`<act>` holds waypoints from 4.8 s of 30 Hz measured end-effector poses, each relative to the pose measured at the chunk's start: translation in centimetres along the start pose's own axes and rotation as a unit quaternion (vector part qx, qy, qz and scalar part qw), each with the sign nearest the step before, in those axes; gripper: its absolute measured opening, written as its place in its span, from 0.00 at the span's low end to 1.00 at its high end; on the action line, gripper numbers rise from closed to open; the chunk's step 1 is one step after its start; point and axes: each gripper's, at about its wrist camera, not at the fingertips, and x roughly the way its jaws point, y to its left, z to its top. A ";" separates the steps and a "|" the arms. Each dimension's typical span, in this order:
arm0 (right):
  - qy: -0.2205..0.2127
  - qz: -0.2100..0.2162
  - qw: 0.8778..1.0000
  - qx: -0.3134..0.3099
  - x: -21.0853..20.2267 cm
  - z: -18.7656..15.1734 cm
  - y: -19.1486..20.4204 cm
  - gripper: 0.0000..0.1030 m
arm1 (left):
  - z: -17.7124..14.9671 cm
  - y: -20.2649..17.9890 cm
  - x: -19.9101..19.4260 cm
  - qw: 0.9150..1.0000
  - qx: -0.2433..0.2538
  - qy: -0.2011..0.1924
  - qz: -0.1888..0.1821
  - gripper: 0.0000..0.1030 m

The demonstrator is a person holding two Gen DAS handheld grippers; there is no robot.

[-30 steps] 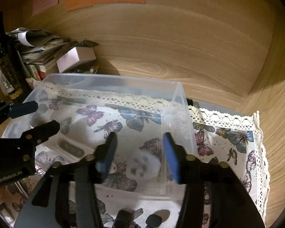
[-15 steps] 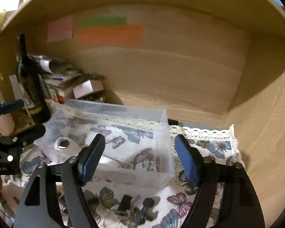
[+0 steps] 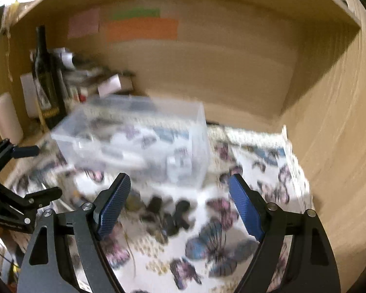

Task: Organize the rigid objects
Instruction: 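Open both tools to drop the magnifier and adapter into the clear box, then grasp the silver metal rod with the left tool while the right tool grasps a black microphone piece, then carry the rod and black piece with both tools over the clear box, then open both tools to release the rod and black piece into the box, then grasp the black-and-gold tube with the left tool while the right tool grasps the keys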

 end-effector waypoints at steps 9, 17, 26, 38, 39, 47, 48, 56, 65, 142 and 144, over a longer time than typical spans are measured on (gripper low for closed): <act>0.098 0.019 0.995 0.011 3.1 -4.8 -0.7 0.64 | -1.2 -1.4 1.6 0.996 0.014 0.040 -0.076 0.61; 0.099 0.038 0.993 0.042 4.0 -4.0 -1.6 0.53 | -3.3 -1.6 0.7 0.996 0.033 0.046 -0.071 0.33; 0.124 0.053 0.990 0.048 6.7 -3.9 -0.8 0.34 | -4.1 -0.9 -0.1 0.997 0.011 0.030 -0.070 0.14; 0.034 0.029 0.998 0.043 0.9 -2.6 -1.3 0.34 | -1.9 2.1 -3.9 0.997 -0.048 -0.039 -0.047 0.14; 0.026 0.029 0.998 0.043 0.5 -2.2 -1.4 0.34 | -1.6 2.3 -4.3 0.997 -0.051 -0.049 -0.043 0.14; -0.045 0.029 0.998 0.043 -3.8 0.4 -1.0 0.34 | 0.8 4.2 -7.7 0.990 -0.076 -0.114 -0.028 0.14; -0.054 0.031 0.997 0.044 -4.3 0.7 -1.1 0.34 | 1.1 4.5 -8.1 0.989 -0.080 -0.122 -0.026 0.14; -0.112 0.048 0.992 0.043 -6.7 4.5 -0.5 0.34 | 3.7 5.4 -10.4 0.982 -0.091 -0.162 -0.021 0.14; -0.130 0.067 0.989 0.023 -5.4 9.0 1.2 0.34 | 7.2 5.0 -10.5 0.981 -0.076 -0.181 -0.004 0.14; 0.122 0.069 0.990 0.002 7.0 -2.1 1.9 0.38 | 0.1 -0.1 0.2 0.999 -0.033 -0.007 -0.013 0.99; 0.130 0.076 0.989 0.001 7.3 -2.6 2.0 0.27 | 0.4 -0.6 0.5 0.999 -0.033 -0.002 -0.020 0.99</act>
